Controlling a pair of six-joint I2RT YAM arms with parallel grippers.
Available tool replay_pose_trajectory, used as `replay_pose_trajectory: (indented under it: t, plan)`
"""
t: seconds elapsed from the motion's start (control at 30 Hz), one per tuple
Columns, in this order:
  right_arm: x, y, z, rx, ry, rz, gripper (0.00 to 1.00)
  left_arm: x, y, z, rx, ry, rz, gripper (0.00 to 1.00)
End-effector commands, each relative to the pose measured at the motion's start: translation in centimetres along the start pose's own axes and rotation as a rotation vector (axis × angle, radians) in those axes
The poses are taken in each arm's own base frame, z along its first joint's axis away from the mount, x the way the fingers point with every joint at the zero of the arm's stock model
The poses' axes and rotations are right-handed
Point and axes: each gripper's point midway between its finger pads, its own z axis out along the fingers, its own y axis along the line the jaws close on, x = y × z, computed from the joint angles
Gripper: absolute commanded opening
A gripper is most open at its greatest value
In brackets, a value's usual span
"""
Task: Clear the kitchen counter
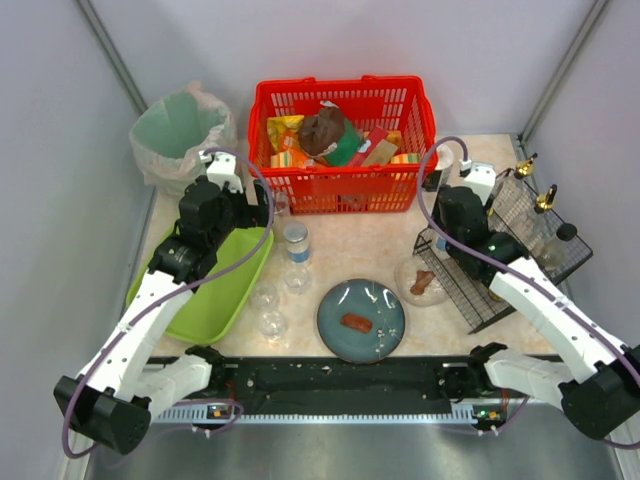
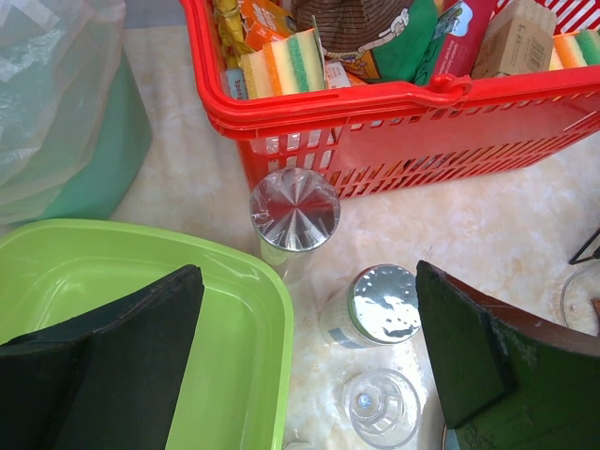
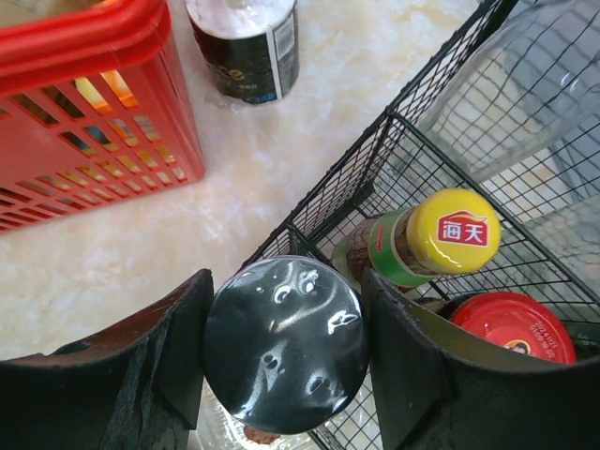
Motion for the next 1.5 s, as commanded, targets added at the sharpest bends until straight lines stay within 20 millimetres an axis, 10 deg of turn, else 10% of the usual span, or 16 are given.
replay_pose_trajectory:
  t: [0.0, 0.3, 0.5, 0.7, 1.1, 1.47]
  plan:
    - [-1.2, 0.1, 1.2, 0.030, -0.078, 0.104, 0.00, -2.4, -0.3, -0.7, 0.014, -0.077, -0.011, 0.99]
    - [2.3, 0.7, 3.3, 0.022, -0.014, 0.128, 0.10, -2.3, -0.4, -0.7, 0.017, -0.075, -0.015, 0.98]
    - [3.0, 0.5, 3.3, 0.030, 0.015, 0.130, 0.56, -2.3, -0.4, -0.6, 0.018, -0.073, -0.018, 0.98]
    - [1.4, -0.1, 1.9, 0.025, -0.014, 0.133, 0.78, -2.3, -0.6, -0.6, 0.027, -0.071, -0.025, 0.98]
    - [-3.9, 0.5, -2.4, -0.142, -0.098, 0.133, 0.82, -2.0, -0.6, -0.3, 0.032, -0.055, -0.017, 0.99]
    - [-4.2, 10.2, -6.2, -0.640, -0.035, -0.053, 0.95, -1.9, -0.3, -0.3, 0.014, -0.050, -0.015, 0.99]
